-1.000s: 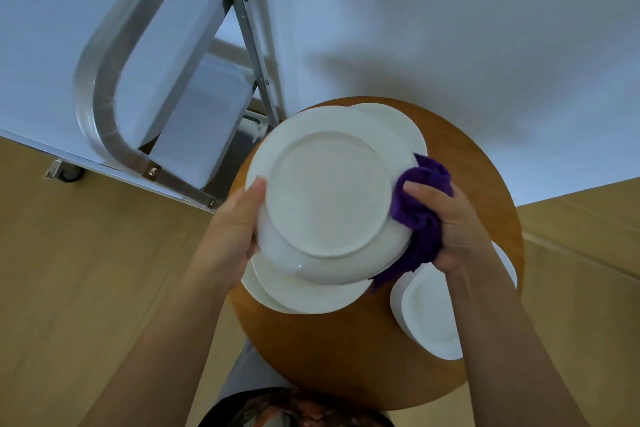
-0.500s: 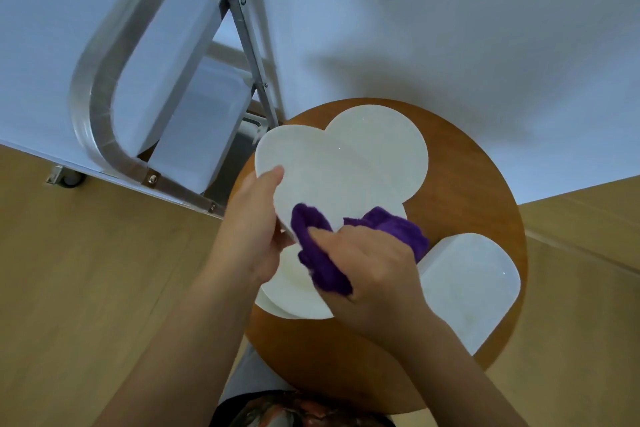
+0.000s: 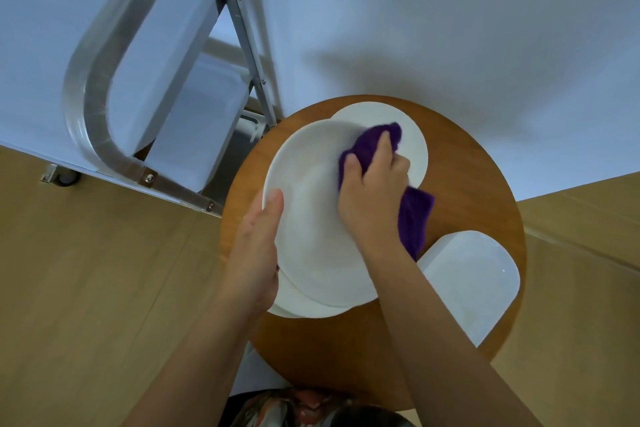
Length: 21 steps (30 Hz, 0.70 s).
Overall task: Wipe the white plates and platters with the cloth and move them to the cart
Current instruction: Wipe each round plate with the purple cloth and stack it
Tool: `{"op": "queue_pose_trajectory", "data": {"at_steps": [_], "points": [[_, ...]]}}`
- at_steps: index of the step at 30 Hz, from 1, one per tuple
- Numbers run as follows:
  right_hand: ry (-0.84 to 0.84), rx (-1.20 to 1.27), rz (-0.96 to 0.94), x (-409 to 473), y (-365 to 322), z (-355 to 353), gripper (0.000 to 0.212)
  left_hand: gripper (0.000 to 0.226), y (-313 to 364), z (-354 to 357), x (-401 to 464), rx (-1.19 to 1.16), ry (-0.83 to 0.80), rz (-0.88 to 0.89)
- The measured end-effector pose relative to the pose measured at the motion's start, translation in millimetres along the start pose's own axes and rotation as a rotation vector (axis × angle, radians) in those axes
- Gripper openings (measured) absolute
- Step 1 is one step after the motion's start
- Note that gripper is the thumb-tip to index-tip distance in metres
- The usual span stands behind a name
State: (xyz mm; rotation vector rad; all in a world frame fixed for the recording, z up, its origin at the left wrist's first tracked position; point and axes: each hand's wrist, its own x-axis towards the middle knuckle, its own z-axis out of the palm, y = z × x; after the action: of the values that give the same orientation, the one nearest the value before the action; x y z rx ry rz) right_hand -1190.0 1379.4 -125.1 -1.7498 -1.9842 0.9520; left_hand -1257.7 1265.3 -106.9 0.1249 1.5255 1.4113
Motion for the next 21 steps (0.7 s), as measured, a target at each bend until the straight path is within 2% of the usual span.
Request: {"op": "queue_pose_trajectory", "data": {"at_steps": [3,6,9,11,12,14,17,19,21], "points": [[0.03,-0.004,-0.304,-20.4,-18.5,13.3,0.055,0.048,-3.6,-1.7,1.4,0.006,-0.061,0.028],[-0.12,0.12,-0.428,-47.5,-22.4,16.9,0.048,0.043,-4.4,-4.2,4.8,-0.021,-0.027,0.07],[-0.235,0.069,-0.603,-54.8,3.6,8.0,0.032,0.062,3.9,-13.0,15.0,-0.099,-0.004,-0.009],[-0.346,0.142,-0.53,-56.2,19.3,1.5,0.032,0.063,10.1,-17.1,23.5,-0.125,-0.021,-0.03],[-0.346,0.148,-0.512,-55.7,24.8,-0.4,0.032,0.059,12.5,-15.4,26.9,-0.125,-0.052,-0.024],[-0.234,0.04,-0.538,-49.3,32.4,-4.2,0.033,0.053,14.6,-9.8,32.7,-0.12,-0.082,-0.024],[0.076,-0.271,-0.561,-18.0,49.7,-12.8,0.032,0.045,17.0,-1.0,42.2,-0.053,-0.038,-0.005],[0.191,-0.389,-0.456,4.7,59.3,-19.5,0.025,0.033,15.4,2.3,49.5,0.014,0.033,-0.034],[0.194,-0.385,-0.308,21.6,63.4,-23.2,0.026,0.032,11.3,6.5,57.7,0.055,0.036,-0.084]]}}
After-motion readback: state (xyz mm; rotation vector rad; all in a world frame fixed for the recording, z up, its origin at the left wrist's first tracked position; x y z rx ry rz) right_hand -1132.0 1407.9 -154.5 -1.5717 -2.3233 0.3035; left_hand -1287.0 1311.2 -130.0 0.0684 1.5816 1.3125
